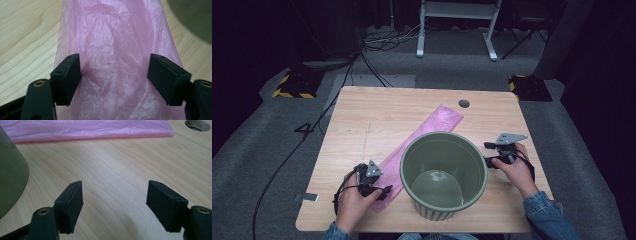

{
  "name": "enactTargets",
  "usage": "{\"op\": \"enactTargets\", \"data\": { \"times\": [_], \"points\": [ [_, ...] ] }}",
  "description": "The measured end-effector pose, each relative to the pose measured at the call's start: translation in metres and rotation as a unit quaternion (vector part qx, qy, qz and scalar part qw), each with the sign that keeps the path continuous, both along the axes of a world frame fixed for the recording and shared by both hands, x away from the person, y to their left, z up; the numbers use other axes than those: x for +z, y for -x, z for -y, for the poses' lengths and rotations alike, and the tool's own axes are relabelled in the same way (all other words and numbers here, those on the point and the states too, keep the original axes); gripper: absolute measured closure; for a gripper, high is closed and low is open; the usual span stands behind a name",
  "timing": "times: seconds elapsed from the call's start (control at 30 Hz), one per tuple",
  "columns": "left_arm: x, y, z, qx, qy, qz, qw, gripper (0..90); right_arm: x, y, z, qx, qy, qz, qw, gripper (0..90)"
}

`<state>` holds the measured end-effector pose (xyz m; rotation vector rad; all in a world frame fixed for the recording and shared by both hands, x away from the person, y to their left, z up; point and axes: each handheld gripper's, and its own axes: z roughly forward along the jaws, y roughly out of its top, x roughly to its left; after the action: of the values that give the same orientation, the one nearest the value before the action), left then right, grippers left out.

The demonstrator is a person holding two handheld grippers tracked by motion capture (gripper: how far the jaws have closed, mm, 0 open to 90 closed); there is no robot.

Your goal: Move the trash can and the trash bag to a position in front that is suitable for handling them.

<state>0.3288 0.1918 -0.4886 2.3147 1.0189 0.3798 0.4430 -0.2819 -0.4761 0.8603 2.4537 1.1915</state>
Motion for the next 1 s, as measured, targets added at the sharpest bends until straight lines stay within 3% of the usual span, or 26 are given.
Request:
{"op": "enactTargets", "data": {
  "times": [0.07, 0.17, 0.2, 0.3, 0.33, 0.4, 0.47, 0.53, 0.6, 0.7, 0.8, 0.83, 0.87, 1.0],
  "points": [
    [0.003, -0.002, -0.017, 0.028, -0.026, 0.008, 0.9992, 27.8, 0.0, -0.004, -0.004, 0.007, 0.003, 0.001, 1.0, 29.8],
    [0.003, -0.01, -0.042, 0.08, -0.036, 0.014, 0.996, 27.5, -0.001, -0.009, -0.008, 0.013, 0.007, -0.001, 0.9999, 29.8],
    [0.003, -0.014, -0.049, 0.098, -0.037, 0.017, 0.9944, 27.6, -0.002, -0.011, -0.008, 0.013, 0.007, -0.002, 0.9999, 29.8],
    [0.006, -0.023, -0.06, 0.136, -0.066, 0.033, 0.988, 29.1, -0.002, -0.015, -0.011, 0.013, 0.008, -0.003, 0.9999, 29.8],
    [0.007, -0.024, -0.061, 0.14, -0.062, 0.038, 0.9874, 29.3, -0.002, -0.017, -0.011, 0.013, 0.008, -0.002, 0.9999, 29.8],
    [0.008, -0.026, -0.056, 0.147, -0.035, 0.04, 0.9877, 29.2, 0.0, -0.02, -0.014, 0.014, 0.003, -0.001, 0.9999, 29.7],
    [0.005, -0.029, -0.048, 0.134, -0.014, 0.024, 0.9905, 29.4, 0.002, -0.026, -0.018, 0.017, -0.002, 0.004, 0.9998, 29.7],
    [-0.001, -0.035, -0.039, 0.128, 0.007, 0.005, 0.9917, 29.7, 0.002, -0.034, -0.024, 0.024, -0.005, 0.003, 0.9997, 29.6],
    [-0.004, -0.04, -0.032, 0.121, 0.027, 0.004, 0.9923, 29.4, 0.002, -0.041, -0.031, 0.026, -0.003, 0.004, 0.9997, 29.1],
    [-0.005, -0.052, -0.024, 0.085, 0.026, 0.017, 0.9959, 31.0, 0.0, -0.049, -0.04, 0.034, -0.009, 0.004, 0.9994, 29.0],
    [-0.01, -0.062, -0.015, 0.041, 0.049, 0.038, 0.9973, 33.7, 0.0, -0.053, -0.045, 0.039, -0.012, 0.004, 0.9992, 28.9],
    [-0.01, -0.062, -0.015, 0.041, 0.049, 0.038, 0.9973, 35.3, 0.0, -0.054, -0.045, 0.04, -0.01, 0.006, 0.9991, 28.8],
    [-0.011, -0.068, -0.005, 0.009, 0.057, 0.044, 0.9974, 37.6, 0.001, -0.056, -0.044, 0.04, -0.009, 0.008, 0.9991, 28.8],
    [-0.014, -0.076, 0.014, -0.036, 0.07, 0.051, 0.9956, 39.3, 0.004, -0.064, -0.038, 0.029, -0.006, 0.013, 0.9995, 27.4]
  ]
}}
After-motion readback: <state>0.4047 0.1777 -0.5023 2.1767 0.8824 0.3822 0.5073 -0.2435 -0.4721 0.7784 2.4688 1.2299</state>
